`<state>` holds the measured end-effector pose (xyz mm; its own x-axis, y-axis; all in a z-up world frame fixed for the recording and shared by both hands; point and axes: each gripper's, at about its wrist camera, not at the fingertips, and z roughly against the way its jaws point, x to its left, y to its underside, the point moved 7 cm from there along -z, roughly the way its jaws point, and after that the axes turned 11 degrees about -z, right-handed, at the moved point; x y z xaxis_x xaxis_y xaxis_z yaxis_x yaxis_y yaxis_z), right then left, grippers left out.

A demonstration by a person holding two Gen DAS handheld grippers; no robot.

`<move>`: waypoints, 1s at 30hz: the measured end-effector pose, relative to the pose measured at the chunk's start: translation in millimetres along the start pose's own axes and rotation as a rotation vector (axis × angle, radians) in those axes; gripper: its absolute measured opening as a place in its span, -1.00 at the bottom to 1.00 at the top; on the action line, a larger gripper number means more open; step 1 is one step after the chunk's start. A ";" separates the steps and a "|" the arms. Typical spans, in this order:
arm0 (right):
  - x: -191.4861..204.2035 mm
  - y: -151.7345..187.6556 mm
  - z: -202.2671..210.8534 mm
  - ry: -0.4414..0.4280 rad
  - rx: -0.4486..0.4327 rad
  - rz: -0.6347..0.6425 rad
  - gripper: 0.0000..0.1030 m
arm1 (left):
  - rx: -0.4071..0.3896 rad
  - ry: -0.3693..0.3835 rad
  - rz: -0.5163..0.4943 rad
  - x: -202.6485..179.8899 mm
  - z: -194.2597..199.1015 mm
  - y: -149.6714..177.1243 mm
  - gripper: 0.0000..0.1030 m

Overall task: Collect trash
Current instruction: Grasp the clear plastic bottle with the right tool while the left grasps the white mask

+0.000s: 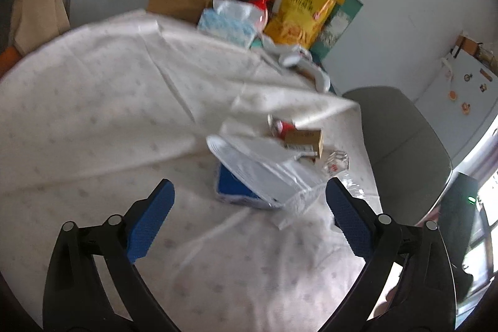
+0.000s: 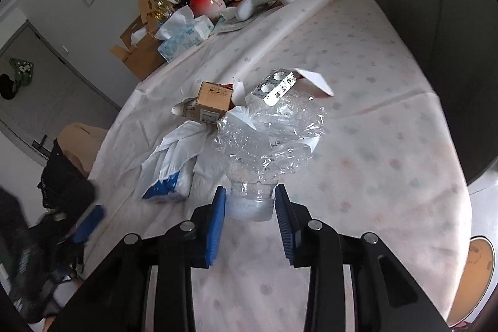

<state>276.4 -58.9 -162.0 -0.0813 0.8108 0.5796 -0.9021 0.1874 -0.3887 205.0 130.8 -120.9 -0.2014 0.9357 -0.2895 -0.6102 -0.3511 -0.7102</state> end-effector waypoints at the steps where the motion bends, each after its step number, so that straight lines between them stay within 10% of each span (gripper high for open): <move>1: -2.7 1.6 5.0 -0.009 0.000 -0.005 -0.38 | 0.006 0.009 0.014 -0.6 -3.2 1.9 0.73; 8: -7.4 17.8 24.8 -0.027 -0.005 0.017 -0.38 | 0.058 0.074 0.117 -1.5 -27.8 11.2 0.08; 12: -7.5 27.4 30.6 -0.039 0.004 0.029 -0.38 | 0.065 0.102 0.142 -2.1 -30.4 12.5 -0.94; 30: -9.7 45.0 68.3 -0.055 -0.033 0.036 -0.38 | -0.143 0.162 0.199 3.5 58.5 16.0 -0.96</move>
<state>207.7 -96.2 -136.2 -0.1376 0.7859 0.6029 -0.8838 0.1774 -0.4330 149.8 130.5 -95.7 -0.1745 0.8343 -0.5229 -0.4542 -0.5394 -0.7091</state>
